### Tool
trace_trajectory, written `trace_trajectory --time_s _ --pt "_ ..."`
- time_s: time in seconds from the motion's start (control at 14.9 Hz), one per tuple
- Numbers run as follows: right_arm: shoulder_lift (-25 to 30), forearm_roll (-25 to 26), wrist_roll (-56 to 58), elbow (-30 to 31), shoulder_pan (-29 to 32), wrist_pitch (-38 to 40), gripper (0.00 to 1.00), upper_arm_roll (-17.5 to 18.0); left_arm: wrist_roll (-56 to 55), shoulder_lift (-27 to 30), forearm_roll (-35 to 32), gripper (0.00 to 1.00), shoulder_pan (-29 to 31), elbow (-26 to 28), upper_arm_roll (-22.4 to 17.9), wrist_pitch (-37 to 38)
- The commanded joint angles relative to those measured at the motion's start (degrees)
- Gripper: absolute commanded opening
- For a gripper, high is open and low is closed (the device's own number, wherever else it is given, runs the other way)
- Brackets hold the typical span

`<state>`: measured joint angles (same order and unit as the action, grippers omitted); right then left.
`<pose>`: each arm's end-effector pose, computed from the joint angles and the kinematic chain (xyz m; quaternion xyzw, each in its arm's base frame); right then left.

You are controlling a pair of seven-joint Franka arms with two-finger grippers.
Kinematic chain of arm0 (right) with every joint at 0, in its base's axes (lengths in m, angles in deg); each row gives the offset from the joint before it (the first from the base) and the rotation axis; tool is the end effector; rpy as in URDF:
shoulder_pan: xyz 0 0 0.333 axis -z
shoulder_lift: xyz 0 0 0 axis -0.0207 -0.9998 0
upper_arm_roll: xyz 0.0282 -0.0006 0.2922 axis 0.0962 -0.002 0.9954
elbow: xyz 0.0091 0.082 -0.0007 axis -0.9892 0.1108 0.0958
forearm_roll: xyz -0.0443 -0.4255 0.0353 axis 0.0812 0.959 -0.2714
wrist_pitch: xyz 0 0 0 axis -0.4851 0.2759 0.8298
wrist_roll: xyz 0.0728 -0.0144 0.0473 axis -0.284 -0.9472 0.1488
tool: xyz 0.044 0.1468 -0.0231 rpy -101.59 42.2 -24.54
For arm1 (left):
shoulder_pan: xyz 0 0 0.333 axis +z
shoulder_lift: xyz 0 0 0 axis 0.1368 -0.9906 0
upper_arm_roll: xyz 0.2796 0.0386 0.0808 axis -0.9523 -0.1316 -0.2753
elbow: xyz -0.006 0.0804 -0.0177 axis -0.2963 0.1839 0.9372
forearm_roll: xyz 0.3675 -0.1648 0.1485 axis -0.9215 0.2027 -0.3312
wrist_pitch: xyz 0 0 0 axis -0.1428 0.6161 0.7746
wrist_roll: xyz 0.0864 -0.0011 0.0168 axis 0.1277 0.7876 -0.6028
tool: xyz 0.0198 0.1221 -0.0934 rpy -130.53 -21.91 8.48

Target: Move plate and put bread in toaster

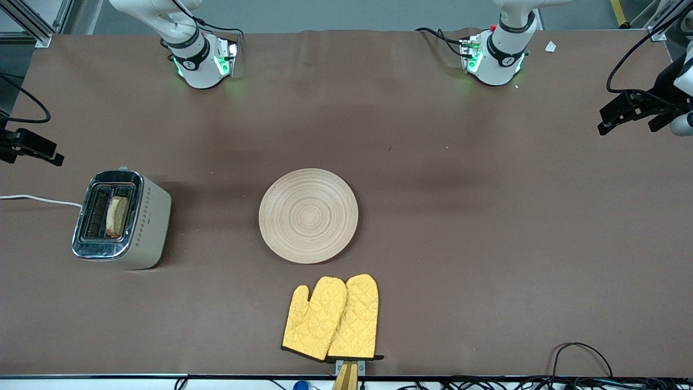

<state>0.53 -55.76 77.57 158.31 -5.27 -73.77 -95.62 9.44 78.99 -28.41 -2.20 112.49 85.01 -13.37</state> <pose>0.6081 -0.0622 0.5550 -0.9990 0.0417 0.0092 0.0093 0.5665 -0.0239 0.5772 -0.9997 -0.0209 -0.0128 0.0073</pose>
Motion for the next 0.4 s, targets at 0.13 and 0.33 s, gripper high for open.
trace_trajectory --time_s 0.13,0.33 --pt "0.87 -1.26 0.88 0.74 0.83 0.30 1.00 0.70 0.54 -0.84 -0.28 1.00 0.05 -1.84 -0.05 1.32" --pt "0.87 -1.17 0.88 0.66 0.92 0.30 1.00 0.70 0.19 -0.93 -0.28 1.00 -0.21 -1.84 0.03 1.32"
